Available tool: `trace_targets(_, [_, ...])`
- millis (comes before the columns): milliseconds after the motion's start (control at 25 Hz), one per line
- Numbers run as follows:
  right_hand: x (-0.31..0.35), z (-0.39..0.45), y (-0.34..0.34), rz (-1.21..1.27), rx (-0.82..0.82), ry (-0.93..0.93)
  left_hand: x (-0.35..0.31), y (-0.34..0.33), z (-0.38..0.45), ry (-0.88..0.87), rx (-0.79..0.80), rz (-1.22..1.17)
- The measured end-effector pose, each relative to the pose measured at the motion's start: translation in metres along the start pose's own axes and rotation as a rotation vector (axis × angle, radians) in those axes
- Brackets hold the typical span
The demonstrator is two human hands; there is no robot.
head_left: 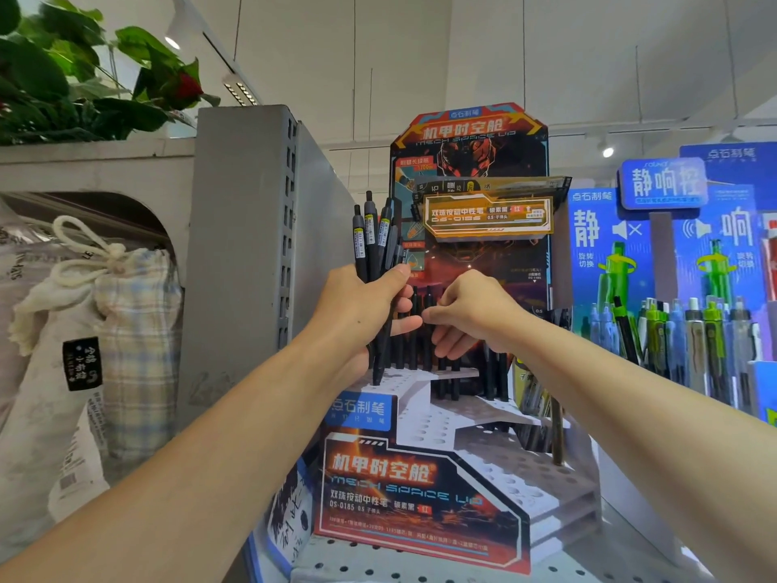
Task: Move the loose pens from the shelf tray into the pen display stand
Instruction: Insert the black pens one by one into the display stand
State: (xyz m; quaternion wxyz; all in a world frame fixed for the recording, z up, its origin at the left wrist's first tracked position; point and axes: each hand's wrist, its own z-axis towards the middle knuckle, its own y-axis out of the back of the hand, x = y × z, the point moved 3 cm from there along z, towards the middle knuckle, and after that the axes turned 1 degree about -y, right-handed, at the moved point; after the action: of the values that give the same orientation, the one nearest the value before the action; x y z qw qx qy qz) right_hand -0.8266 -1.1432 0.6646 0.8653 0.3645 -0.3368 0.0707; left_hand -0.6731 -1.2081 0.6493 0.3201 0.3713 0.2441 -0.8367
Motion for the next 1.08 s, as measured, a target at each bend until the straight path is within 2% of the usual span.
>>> trace_targets(80, [0.006,-0.005,0.002,-0.118,0.003,-0.002,-0.001,0.0,0.0,-0.003,-0.002,-0.009])
trace_targets(160, [0.015,-0.011,0.006,-0.2,-0.075,0.069,-0.001,0.0,-0.001,-0.006,0.001,-0.018])
trace_targets(240, [0.025,-0.016,0.015,0.069,-0.117,0.154,-0.001,-0.001,-0.002,-0.014,0.013,-0.016])
trace_targets(320, [0.036,-0.024,0.02,0.397,0.025,0.198,-0.001,-0.001,-0.003,-0.028,0.016,-0.018])
trace_targets(440, [0.04,-0.033,0.016,0.484,0.244,0.206,-0.004,0.0,-0.005,-0.043,0.015,0.019])
trace_targets(600, [0.033,-0.032,0.014,0.666,0.322,0.054,-0.007,-0.004,-0.01,-0.017,0.077,0.023])
trace_targets(680, [0.03,-0.029,0.015,0.742,0.325,0.048,-0.009,-0.004,-0.012,-0.013,0.093,0.003])
trace_targets(800, [0.028,-0.022,0.025,0.76,0.17,0.103,-0.008,-0.003,-0.013,-0.027,0.081,0.018])
trace_targets(960, [0.02,-0.019,0.042,0.334,-0.239,0.136,-0.007,0.002,-0.01,-0.044,0.0,0.043])
trace_targets(1080, [0.013,-0.019,0.045,0.168,-0.327,0.186,-0.007,0.003,-0.012,-0.054,-0.019,0.085])
